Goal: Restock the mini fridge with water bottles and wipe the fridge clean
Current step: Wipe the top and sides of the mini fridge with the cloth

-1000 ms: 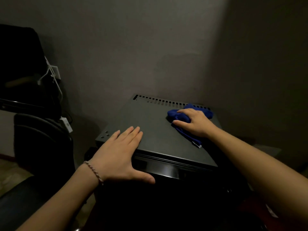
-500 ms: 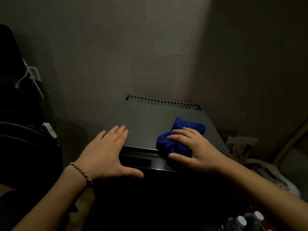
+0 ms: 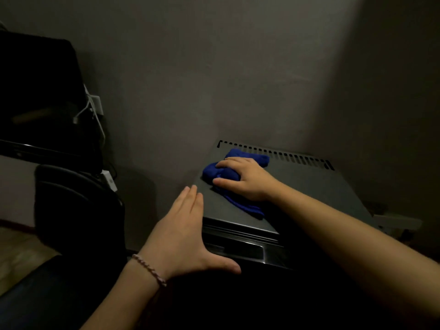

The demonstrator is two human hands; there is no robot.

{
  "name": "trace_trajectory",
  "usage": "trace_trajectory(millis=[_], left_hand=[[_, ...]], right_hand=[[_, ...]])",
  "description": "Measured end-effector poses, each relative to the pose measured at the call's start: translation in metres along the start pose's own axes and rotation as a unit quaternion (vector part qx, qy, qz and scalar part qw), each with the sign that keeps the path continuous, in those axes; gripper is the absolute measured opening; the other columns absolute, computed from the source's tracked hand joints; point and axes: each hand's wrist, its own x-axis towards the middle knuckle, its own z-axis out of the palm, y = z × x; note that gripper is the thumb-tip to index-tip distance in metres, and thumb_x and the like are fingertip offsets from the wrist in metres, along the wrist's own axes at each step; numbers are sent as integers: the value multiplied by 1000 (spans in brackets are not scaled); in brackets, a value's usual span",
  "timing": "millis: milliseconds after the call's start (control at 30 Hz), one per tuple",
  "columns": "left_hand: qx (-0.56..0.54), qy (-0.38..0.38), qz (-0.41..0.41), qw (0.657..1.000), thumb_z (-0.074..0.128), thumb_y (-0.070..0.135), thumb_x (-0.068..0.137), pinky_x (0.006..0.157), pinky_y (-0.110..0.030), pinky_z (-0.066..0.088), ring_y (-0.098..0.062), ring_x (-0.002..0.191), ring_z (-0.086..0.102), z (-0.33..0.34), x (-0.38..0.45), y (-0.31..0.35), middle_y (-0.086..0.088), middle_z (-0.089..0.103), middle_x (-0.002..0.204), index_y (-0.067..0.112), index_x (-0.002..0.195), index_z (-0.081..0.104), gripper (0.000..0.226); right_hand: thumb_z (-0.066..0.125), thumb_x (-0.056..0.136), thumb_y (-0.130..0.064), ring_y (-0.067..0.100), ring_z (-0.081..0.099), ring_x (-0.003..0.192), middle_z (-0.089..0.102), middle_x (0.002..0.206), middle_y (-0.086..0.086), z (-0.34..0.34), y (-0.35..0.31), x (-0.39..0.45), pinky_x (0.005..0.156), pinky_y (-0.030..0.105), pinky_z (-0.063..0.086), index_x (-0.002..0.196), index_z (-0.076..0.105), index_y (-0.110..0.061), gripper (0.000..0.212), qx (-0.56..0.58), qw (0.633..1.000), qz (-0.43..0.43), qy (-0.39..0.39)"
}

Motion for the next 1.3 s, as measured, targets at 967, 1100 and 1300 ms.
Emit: trace_trajectory(millis=[967, 1100, 1300], left_hand=[[49, -48, 18, 997, 48, 105, 40, 121, -38, 6, -16, 150, -19, -7, 5, 4, -1, -20, 164, 13, 156, -12, 159], [54, -47, 23, 997, 46, 106, 41, 120, -40, 9, -18, 151, -16, -10, 2, 5, -3, -17, 165, 12, 156, -10, 158], [51, -36, 32, 998, 44, 106, 43, 124, -45, 12, -21, 152, -13, -13, -7, 7, -8, -13, 166, 8, 157, -6, 158]], right_hand=[[52, 84, -74, 17, 53, 128, 61, 135, -2, -8, 2, -15, 110, 44, 37, 131, 61, -27, 67, -11, 1000, -24, 4], [40, 72, -93, 27, 52, 128, 59, 137, -1, -1, 4, 16, 106, 51, 41, 133, 57, -36, 85, -18, 998, 56, 6], [37, 67, -89, 33, 51, 127, 57, 139, 6, -6, -20, 1, 105, 52, 42, 136, 55, -32, 91, -33, 995, 97, 7]])
